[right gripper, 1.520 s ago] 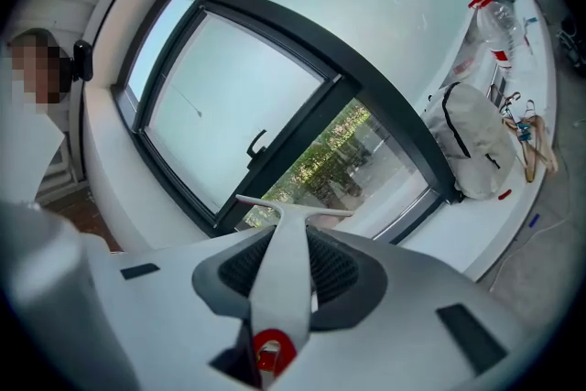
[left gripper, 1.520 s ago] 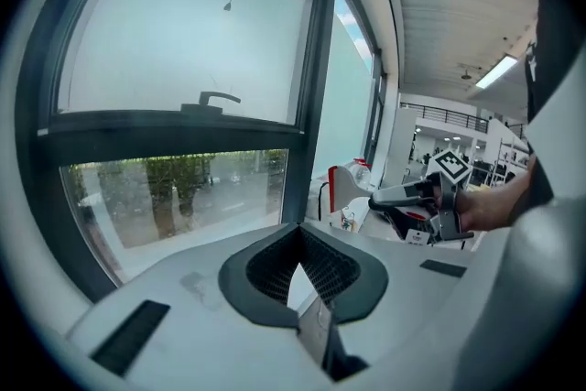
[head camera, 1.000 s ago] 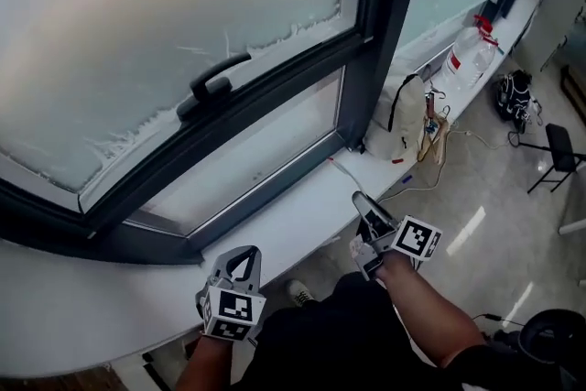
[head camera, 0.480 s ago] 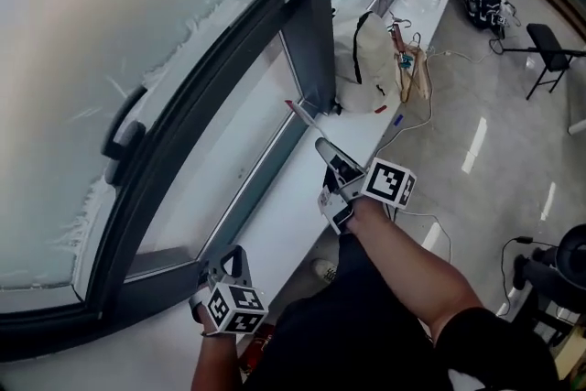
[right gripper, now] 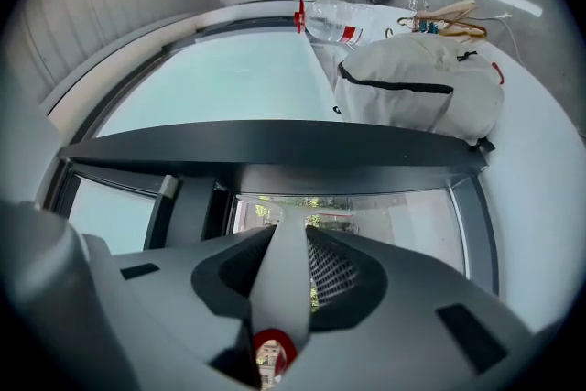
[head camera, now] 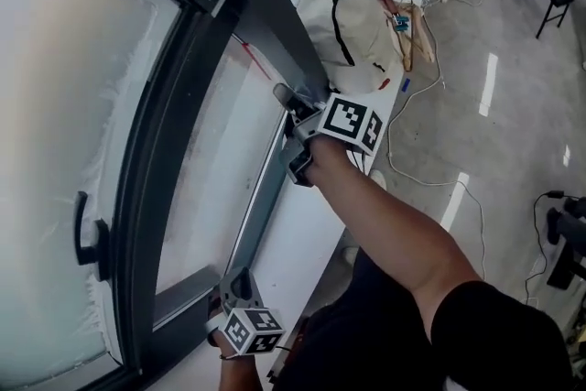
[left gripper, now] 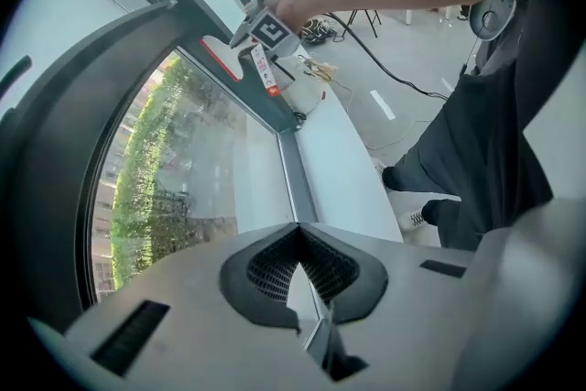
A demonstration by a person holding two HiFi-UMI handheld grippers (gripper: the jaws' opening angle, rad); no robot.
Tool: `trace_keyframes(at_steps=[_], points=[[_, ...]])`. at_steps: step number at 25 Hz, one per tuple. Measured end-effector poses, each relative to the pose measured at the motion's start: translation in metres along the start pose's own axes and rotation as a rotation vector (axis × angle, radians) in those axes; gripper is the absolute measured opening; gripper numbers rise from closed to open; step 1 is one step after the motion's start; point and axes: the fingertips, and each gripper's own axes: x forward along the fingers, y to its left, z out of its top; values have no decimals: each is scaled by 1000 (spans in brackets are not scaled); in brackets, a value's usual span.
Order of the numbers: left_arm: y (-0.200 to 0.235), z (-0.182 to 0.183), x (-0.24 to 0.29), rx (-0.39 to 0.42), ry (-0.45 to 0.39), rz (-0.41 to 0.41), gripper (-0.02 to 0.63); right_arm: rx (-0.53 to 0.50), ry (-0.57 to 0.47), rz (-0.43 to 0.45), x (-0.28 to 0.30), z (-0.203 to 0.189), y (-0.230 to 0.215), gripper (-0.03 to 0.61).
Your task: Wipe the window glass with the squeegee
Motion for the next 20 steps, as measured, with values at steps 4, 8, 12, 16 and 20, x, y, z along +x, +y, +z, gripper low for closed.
trace_keyframes(at_steps=[4, 8, 12, 16, 20], points=[[1, 3, 4, -19, 10, -22, 0, -16, 13, 36, 30, 6, 11, 87], [1, 2, 8, -27, 16, -32, 0, -34, 9, 59, 44, 12, 21, 87], [2, 5, 9, -52, 10, -33, 0, -35, -10, 76, 49, 19, 30, 87], [0, 5, 8, -72, 1, -34, 0, -61, -11, 74, 53, 21, 37, 87], [-7, 1, 6, -100, 7, -60, 0, -71, -12, 81, 57, 21, 46, 87]])
